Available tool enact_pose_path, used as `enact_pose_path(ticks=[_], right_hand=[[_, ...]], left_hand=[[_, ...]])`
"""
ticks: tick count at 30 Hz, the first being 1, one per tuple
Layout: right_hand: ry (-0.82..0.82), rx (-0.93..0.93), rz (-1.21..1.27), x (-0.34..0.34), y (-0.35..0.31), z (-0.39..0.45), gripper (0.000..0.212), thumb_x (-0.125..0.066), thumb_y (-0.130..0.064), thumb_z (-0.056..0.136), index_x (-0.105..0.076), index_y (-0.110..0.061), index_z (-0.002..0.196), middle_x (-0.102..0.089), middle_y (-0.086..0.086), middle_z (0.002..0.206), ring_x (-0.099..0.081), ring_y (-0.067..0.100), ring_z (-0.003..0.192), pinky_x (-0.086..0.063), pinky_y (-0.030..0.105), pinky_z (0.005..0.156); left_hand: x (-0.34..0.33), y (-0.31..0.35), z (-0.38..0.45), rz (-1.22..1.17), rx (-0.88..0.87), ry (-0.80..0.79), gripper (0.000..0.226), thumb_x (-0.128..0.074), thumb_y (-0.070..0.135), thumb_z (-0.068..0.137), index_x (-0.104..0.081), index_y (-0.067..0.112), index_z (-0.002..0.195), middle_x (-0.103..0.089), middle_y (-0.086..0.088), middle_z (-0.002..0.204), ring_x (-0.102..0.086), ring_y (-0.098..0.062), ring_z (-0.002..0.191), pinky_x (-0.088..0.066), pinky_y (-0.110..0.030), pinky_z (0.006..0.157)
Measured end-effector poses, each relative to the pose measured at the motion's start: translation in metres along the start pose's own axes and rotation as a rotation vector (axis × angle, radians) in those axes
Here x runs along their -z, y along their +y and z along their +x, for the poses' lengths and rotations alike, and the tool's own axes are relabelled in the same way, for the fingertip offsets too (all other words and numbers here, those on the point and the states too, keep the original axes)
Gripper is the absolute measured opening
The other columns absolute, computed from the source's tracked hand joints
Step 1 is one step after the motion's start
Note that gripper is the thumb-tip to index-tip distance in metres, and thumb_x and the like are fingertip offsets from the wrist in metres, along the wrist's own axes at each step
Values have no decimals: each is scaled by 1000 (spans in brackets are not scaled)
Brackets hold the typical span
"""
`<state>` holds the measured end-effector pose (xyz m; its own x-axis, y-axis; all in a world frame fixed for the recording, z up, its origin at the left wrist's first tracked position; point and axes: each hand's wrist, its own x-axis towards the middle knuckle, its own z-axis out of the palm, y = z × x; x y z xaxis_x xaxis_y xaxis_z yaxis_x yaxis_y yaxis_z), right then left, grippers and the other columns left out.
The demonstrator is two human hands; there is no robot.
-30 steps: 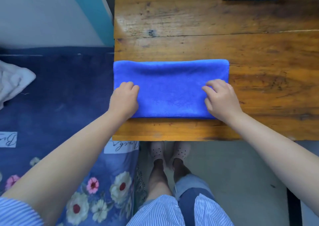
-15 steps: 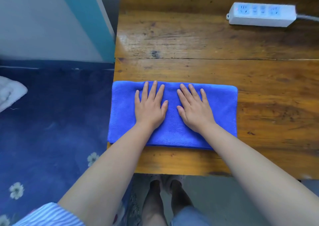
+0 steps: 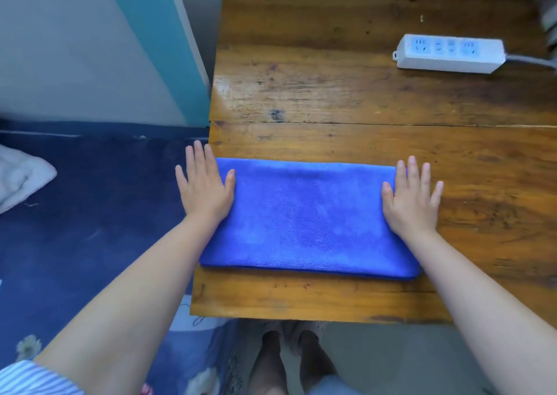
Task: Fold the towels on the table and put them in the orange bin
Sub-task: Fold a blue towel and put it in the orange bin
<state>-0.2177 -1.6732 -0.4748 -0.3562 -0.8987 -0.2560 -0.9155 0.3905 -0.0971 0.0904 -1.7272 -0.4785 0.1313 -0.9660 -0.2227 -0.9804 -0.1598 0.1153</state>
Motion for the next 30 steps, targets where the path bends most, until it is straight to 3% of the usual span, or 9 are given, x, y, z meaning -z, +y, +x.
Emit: enact_pose_path(ticks=[3,6,10,17,20,23,30], right_hand=[[49,97,38,4,-23,-5,55,-33,-29,96,-16,-9,145,-6,9,156,1,28,144,3,48,114],[-6,249,34,-3,-53,-12,53,-33,-31,97,-18,-18,145,-5,4,157,3,25,144,6,45,114],[-73,258,-55,-13,-48,-11,51,-29,-36,97,-17,-27,145,-6,-2,157,2,22,145,4,46,115],[-60,20,-35,-2,5,-24,56,-31,-34,97,-13,-16,146,-3,4,157,1,26,144,-2,48,115],[15,-105,99,2,5,-45,60,-43,-28,93,-20,-5,143,-23,13,152,-15,29,141,-13,44,113],[23,-234,163,2,4,-69,57,-50,-24,90,-28,-4,140,-42,17,138,-35,33,127,-28,43,102],[-38,-383,246,-2,-1,-90,40,-51,-21,91,-45,-1,125,-50,21,122,-46,37,116,-35,42,95]], left_hand=[[-1,28,-9,-63,-172,51,62,-32,34,97,-5,8,147,1,-7,157,4,-22,145,1,-39,116],[-13,61,-28,-87,-401,-36,58,-32,33,97,-9,16,147,-2,-2,157,4,-21,145,3,-37,114],[-33,81,-33,-58,-397,-103,58,-27,39,97,-5,21,147,-2,4,157,5,-15,145,10,-36,112],[-34,84,-32,-27,-364,-115,57,-23,40,98,-1,21,147,1,6,157,8,-13,144,13,-36,113],[-29,85,-37,-6,-370,-97,59,-23,39,98,0,18,147,3,3,157,9,-15,144,12,-41,113],[-30,85,-58,9,-460,-77,61,-26,40,97,-1,16,147,3,3,157,8,-15,144,18,-39,109],[-44,79,-92,43,-451,-171,62,-23,46,95,-1,19,147,5,4,157,9,-13,144,12,-40,113]])
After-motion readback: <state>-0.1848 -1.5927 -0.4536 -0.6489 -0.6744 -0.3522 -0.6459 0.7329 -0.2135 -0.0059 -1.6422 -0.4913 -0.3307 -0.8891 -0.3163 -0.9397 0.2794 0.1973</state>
